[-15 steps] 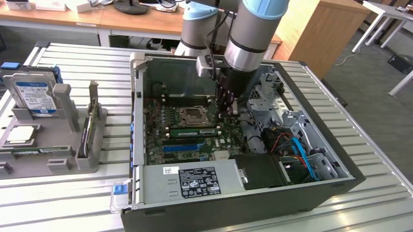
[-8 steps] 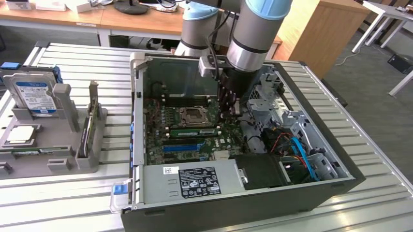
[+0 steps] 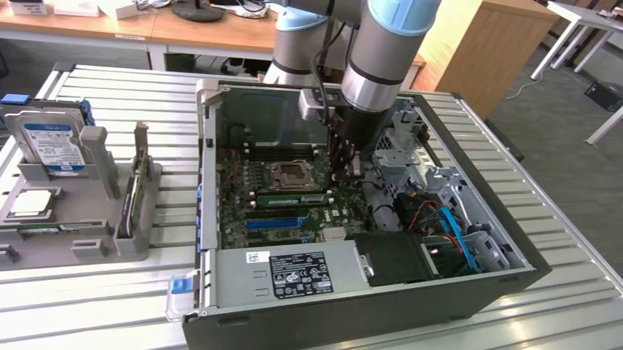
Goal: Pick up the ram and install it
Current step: 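Press down the ram until it locks into place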
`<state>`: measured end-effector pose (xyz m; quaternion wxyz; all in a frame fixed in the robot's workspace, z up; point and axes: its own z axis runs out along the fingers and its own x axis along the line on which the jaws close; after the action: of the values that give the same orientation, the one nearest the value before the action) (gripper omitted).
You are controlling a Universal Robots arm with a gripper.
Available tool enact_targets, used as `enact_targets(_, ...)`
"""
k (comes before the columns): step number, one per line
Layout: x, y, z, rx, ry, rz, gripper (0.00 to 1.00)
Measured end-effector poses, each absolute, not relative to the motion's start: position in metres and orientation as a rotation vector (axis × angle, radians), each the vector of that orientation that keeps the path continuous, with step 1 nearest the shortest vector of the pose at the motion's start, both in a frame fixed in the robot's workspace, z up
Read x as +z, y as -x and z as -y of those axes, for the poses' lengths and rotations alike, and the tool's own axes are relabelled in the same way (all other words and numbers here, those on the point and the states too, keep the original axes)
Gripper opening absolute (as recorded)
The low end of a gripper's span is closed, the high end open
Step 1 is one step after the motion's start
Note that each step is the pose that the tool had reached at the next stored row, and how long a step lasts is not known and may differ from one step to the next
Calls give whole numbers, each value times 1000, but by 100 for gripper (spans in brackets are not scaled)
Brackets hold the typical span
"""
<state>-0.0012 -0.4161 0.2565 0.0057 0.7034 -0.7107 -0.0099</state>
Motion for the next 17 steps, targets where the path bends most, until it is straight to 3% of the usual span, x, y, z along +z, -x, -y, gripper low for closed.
enact_targets(17, 244, 1, 416, -31, -2202, 2225, 11)
